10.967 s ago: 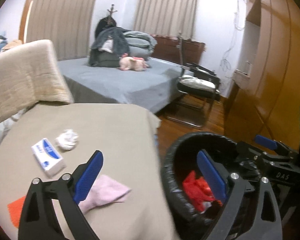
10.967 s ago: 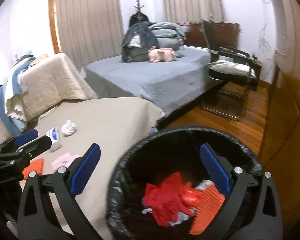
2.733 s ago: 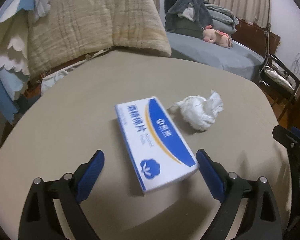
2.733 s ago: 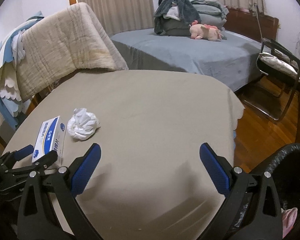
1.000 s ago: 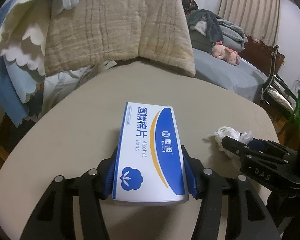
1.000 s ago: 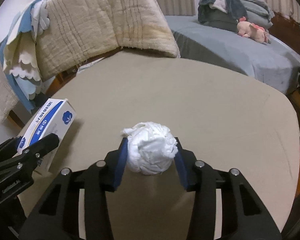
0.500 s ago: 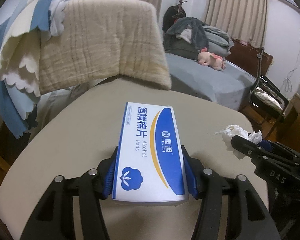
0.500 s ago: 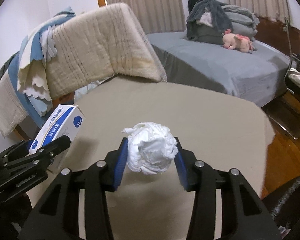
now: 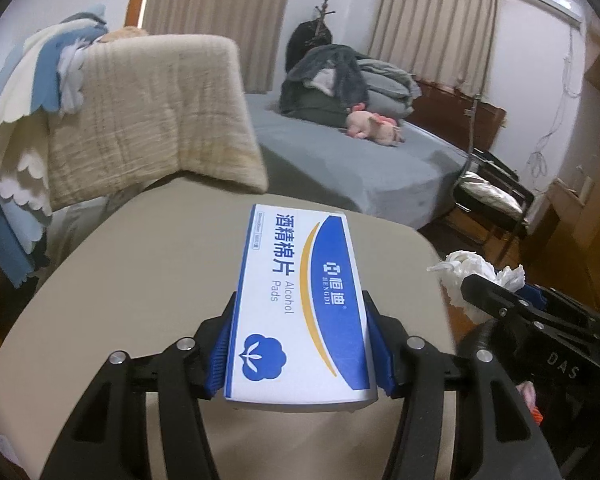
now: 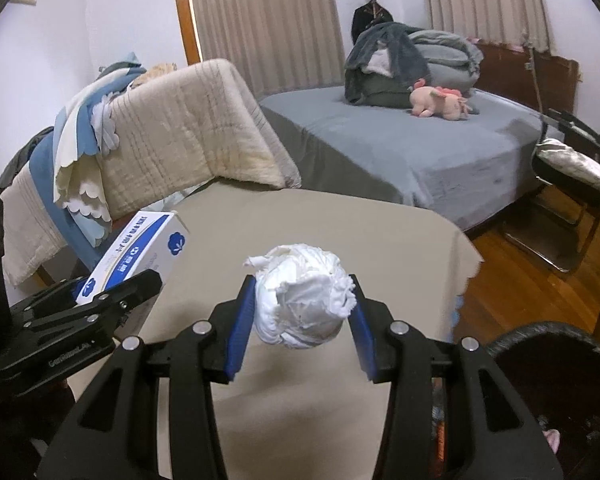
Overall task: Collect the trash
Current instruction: 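Carry the box and tissue over the bin with both grippers, then open both grippers to drop the box and tissue into the bin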
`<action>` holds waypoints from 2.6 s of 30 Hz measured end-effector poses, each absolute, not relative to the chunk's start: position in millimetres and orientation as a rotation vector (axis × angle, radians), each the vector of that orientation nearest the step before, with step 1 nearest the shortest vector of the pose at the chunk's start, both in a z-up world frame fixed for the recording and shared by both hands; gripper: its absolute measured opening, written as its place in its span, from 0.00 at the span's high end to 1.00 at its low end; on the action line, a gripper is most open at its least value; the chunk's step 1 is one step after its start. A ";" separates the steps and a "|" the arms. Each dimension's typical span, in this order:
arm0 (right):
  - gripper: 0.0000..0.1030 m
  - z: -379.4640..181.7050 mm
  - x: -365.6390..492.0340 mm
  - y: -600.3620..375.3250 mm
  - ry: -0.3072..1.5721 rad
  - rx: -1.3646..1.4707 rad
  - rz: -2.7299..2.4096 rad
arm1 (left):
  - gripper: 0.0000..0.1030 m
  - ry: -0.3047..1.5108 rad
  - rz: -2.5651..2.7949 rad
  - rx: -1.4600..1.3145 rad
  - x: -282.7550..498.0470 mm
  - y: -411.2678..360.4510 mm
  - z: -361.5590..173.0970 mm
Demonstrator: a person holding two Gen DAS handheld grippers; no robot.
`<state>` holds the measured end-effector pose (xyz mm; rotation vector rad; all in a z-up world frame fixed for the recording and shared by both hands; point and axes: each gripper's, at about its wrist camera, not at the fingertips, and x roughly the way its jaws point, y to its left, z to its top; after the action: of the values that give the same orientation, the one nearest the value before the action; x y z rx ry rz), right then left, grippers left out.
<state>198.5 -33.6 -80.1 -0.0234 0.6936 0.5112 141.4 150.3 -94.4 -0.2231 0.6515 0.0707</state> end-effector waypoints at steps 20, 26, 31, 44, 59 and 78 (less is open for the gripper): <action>0.58 -52.6 136.6 -165.2 0.632 0.023 0.326 | 0.45 0.629 -0.190 -0.154 123.0 23.4 -63.3; 0.58 -51.8 121.3 -207.6 0.623 0.043 0.249 | 0.45 0.632 -0.263 -0.124 121.7 -14.6 -62.1; 0.58 -52.4 112.9 -234.8 0.618 0.057 0.194 | 0.45 0.632 -0.320 -0.098 121.2 -46.0 -62.8; 0.58 -73.3 97.5 -295.1 0.655 0.080 0.065 | 0.45 0.683 -0.451 -0.048 132.3 -106.4 -86.2; 0.57 -96.7 112.9 -313.2 0.699 0.093 0.017 | 0.45 0.727 -0.501 -0.010 157.3 -145.5 -115.7; 0.07 -96.4 108.1 -326.1 0.688 0.118 -0.029 | 0.13 0.743 -0.465 -0.034 159.1 -125.7 -113.5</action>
<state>108.1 -326.1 -96.4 0.1176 0.6881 -0.0295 159.1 -125.7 -113.5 -0.0344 0.7427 -0.4648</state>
